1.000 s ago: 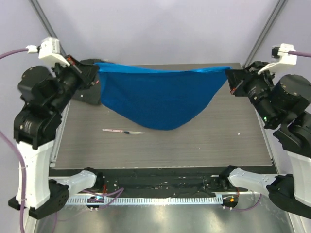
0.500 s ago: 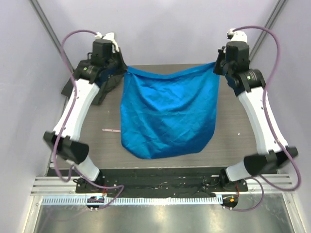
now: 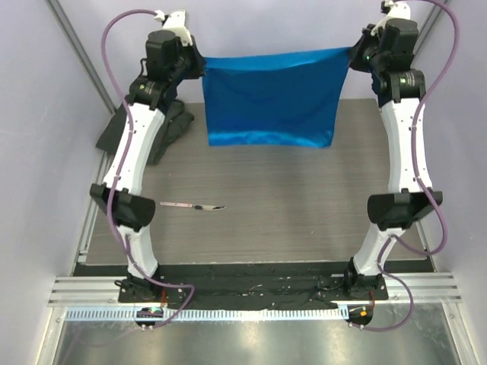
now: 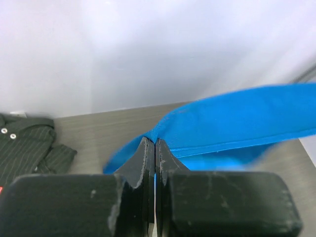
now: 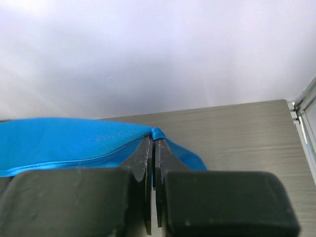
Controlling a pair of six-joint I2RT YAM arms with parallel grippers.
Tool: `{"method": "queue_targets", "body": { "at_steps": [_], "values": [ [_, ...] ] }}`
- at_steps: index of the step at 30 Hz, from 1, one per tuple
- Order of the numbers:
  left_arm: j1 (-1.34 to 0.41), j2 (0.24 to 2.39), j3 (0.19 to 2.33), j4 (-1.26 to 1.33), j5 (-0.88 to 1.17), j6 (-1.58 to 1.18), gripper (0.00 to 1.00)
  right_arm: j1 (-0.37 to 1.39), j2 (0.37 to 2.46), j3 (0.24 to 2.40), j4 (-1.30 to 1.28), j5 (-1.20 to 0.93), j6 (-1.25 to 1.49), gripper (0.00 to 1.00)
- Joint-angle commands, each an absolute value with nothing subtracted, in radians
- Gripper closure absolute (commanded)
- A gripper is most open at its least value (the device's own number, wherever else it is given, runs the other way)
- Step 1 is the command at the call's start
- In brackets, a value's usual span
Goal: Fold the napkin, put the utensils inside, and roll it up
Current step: Flatten the napkin out
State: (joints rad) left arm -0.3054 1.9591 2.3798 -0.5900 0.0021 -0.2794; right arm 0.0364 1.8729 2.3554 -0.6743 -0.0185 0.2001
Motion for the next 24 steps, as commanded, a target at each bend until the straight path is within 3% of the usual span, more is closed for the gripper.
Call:
{"method": "queue_targets", "body": {
  "at_steps": [1,10,14,15,16,17,18,19,21,24],
  "values": [
    [-0.301,1.733,2.163,-0.399,0.101,-0.253,1.0,0.04,1.647,2.108,-0.58,-0.052,0.19,0.99],
    [-0.347,1.436,1.439,-0.429,0.14,-0.279,1.0,0.04,1.226,1.284,-0.537,0.089,0.304,0.99],
    [-0.415,1.361,1.229,-0.497,0.115,-0.307,0.97,0.04,1.125,1.079,-0.583,0.181,0.347,0.99],
    [-0.426,1.347,1.179,-0.55,0.11,-0.319,0.89,0.04,1.112,1.028,-0.597,0.208,0.357,0.95],
    [-0.437,1.342,1.155,-0.578,0.115,-0.319,0.6,0.04,1.108,1.008,-0.616,0.215,0.36,0.84],
    [-0.461,1.332,1.137,-0.606,0.097,-0.319,0.44,0.04,1.104,0.994,-0.624,0.215,0.36,0.75],
    [-0.474,1.309,1.112,-0.65,0.075,-0.322,0.33,0.04,1.1,0.985,-0.632,0.213,0.36,0.56],
    [-0.485,1.287,1.103,-0.669,0.061,-0.322,0.11,0.04,1.098,0.986,-0.653,0.212,0.357,0.46],
    [-0.491,1.222,1.098,-0.696,0.043,-0.322,0.0,0.04,1.095,1.02,-0.681,0.21,0.348,0.34],
    [-0.491,1.155,1.114,-0.735,-0.03,-0.325,0.0,0.04,1.085,1.08,-0.721,0.204,0.348,0.29]
  ]
}}
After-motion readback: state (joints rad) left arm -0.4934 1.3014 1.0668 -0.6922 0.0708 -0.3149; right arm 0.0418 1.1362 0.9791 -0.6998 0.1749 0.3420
